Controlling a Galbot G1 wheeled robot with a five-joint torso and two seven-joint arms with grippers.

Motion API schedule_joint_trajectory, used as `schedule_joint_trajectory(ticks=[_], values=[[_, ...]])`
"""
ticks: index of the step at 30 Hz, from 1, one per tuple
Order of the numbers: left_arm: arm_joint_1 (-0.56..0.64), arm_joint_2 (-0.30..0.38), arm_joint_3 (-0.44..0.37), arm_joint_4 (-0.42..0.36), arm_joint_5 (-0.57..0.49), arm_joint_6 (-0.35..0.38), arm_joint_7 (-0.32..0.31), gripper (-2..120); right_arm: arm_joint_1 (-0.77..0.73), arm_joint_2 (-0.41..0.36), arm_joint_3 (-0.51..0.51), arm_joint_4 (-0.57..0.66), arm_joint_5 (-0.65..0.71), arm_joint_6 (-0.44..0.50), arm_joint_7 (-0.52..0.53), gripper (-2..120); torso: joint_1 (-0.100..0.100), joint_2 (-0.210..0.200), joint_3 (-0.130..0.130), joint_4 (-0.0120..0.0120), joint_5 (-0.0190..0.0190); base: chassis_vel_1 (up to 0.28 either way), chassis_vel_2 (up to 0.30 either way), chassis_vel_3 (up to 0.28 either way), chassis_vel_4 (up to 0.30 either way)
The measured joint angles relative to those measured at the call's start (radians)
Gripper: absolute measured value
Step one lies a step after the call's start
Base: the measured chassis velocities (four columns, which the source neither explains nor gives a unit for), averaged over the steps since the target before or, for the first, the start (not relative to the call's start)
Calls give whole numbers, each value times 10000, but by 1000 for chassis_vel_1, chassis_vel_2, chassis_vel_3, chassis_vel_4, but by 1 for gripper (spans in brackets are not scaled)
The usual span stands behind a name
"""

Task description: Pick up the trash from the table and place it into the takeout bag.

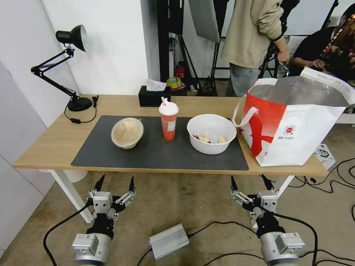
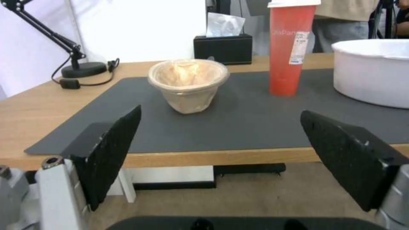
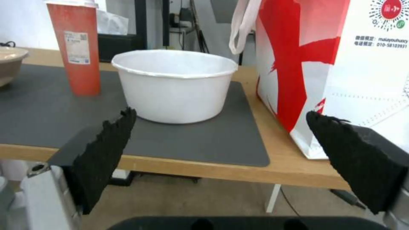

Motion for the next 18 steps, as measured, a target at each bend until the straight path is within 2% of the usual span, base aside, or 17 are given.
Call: schedule_joint_trajectory(ticks=[18], values=[[0, 0, 0, 0, 0, 0, 0, 100, 0, 0, 0, 0, 0, 0, 0, 100, 0, -1, 0, 0, 0, 0, 0, 0, 0]])
